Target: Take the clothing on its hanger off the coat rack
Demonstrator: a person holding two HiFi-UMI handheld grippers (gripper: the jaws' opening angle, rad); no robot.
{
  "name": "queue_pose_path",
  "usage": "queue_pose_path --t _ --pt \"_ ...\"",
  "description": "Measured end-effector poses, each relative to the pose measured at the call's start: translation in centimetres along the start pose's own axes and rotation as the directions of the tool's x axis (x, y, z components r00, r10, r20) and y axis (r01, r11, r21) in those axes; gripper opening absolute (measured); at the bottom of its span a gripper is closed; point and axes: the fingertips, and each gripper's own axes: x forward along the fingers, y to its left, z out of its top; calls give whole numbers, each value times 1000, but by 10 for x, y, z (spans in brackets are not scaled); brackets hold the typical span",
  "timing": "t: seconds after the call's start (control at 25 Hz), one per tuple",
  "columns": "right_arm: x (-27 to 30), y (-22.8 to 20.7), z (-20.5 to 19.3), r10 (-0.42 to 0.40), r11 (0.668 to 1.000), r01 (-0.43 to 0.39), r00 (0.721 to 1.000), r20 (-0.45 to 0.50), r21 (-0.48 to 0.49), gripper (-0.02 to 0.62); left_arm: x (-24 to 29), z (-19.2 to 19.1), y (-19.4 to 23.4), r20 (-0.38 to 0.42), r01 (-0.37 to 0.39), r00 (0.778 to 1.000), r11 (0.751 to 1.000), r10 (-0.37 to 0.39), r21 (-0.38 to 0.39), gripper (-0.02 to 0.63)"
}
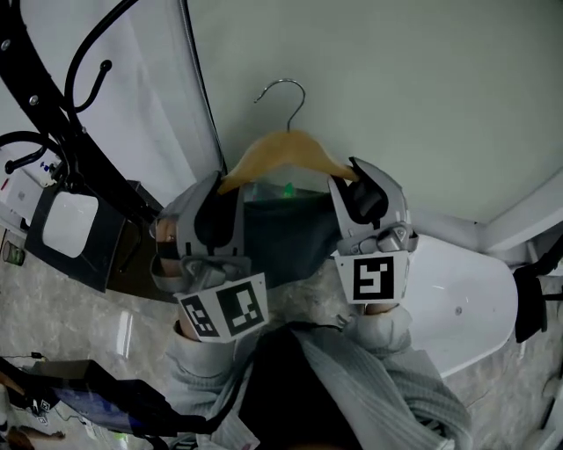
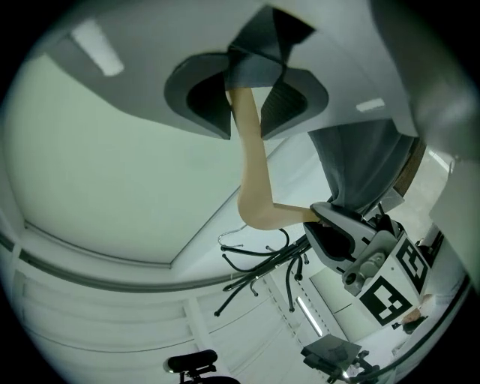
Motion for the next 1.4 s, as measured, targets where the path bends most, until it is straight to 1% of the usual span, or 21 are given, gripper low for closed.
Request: queue_pose_path --t 0.2,0.4,0.52,0.68,0.92,1.2,1.4 --pt "-7 -11 -32 -27 1000 26 996 -89 -10 122 24 5 -29 31 64 997 998 -64 -3 114" --pt "-4 -17 -51 -58 998 56 989 -135 -15 121 42 6 -43 45 91 995 996 -91 0 114" --pt "-1 -15 -60 -62 998 61 985 -158 -12 121 49 2 -49 47 107 993 994 -107 4 114" --pt "5 -9 -68 -55 998 54 982 -178 -7 115 57 -5 -53 47 124 991 992 -124 5 114" --pt "8 -12 -74 -55 998 56 981 -184 3 110 64 0 -54 49 132 990 991 -133 19 114" --pt "8 -14 -79 -53 999 51 977 -207 -13 107 67 0 -57 40 135 990 991 -136 23 114" --pt "9 -16 -78 -58 998 54 979 -194 -29 107 69 1 -57 43 136 990 991 -137 16 114"
